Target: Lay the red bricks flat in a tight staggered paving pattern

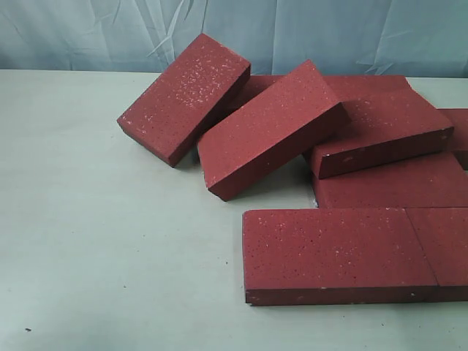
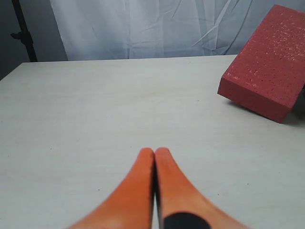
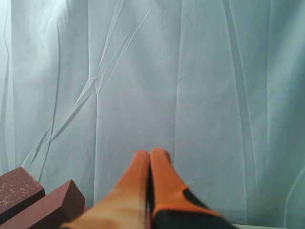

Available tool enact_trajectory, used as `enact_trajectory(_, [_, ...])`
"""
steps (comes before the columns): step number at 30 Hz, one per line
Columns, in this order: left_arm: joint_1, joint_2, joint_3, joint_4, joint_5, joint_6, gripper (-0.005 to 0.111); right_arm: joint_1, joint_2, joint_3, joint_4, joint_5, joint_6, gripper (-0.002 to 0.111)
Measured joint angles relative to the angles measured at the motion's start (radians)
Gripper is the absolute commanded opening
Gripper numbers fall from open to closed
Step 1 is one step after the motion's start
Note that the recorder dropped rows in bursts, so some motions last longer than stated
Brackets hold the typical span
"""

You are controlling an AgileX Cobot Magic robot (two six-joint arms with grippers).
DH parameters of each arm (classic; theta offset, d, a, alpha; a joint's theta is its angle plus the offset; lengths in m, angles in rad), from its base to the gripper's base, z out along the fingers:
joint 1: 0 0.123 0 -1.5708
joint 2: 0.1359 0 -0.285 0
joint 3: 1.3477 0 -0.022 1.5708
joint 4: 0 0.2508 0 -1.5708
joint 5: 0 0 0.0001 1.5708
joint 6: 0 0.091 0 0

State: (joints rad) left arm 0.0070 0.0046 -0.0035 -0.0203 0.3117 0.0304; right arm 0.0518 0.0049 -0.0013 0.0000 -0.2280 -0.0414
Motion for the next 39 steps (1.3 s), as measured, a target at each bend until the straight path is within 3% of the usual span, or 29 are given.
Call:
enact_trajectory(15, [0.0, 0.0, 0.0, 0.0, 0.0, 0.0, 0.0, 0.0, 0.002, -0.036, 0.059, 0.077, 0.0, -0.001])
enact_trajectory(24, [0.0, 0.0, 0.0, 0.0, 0.0, 0.0, 0.0, 0.0, 0.133, -0.211, 0.059, 0.16, 0.0, -0.001])
enact_trajectory(34, [0.0, 0.0, 0.0, 0.0, 0.0, 0.0, 0.0, 0.0, 0.335, -0.487, 0.018, 0.439, -0.002, -0.001])
enact_trajectory(39, [0.0, 0.0, 0.0, 0.0, 0.0, 0.0, 0.0, 0.0, 0.381, -0.551, 0.018, 0.496, -0.002, -0.001])
